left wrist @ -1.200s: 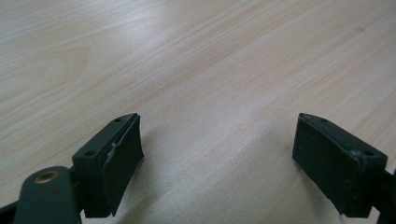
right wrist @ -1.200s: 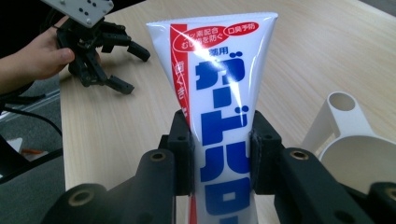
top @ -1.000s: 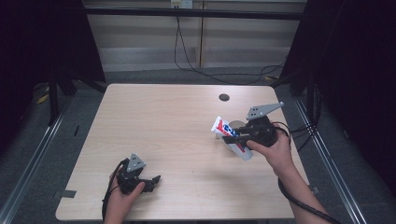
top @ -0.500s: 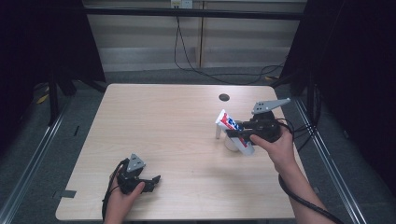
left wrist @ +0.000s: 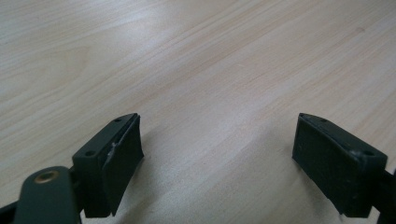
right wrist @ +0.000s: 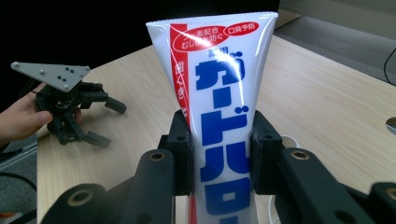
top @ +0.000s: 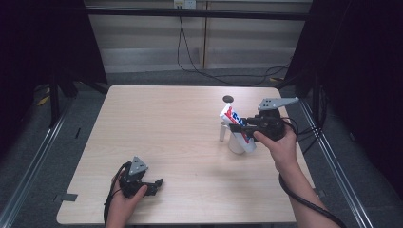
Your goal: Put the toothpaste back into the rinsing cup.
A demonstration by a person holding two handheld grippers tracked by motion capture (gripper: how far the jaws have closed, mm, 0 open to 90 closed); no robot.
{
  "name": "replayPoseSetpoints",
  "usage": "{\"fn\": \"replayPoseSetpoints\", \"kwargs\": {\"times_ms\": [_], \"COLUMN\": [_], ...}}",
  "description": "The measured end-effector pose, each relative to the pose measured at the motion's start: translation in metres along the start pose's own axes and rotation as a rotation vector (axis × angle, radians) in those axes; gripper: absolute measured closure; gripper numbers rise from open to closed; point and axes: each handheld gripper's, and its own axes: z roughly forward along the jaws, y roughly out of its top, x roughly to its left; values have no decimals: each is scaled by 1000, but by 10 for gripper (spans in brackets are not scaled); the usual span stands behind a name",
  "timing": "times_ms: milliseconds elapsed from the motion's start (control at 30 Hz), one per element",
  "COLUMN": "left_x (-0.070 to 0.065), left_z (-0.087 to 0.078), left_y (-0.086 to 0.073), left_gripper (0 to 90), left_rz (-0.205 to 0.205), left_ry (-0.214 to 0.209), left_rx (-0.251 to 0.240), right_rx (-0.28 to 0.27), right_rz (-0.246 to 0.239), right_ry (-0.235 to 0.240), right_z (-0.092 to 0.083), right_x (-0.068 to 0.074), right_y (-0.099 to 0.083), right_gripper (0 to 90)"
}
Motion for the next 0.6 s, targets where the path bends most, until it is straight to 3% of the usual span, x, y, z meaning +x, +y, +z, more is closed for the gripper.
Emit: {"fn": "replayPoseSetpoints", "kwargs": {"times_ms": [600], "left_x": [0], "left_z": [0], "left_y": [0], "left_gripper": [158], "left_rz": [1], "left_ry": [6], "left_rx": [-1], "right_rx": [-25], "right_rz": [19], "right_ry": [-31], "right_z": [4], "right_x": [-9], "right_y": [7], "right_gripper": [674]}}
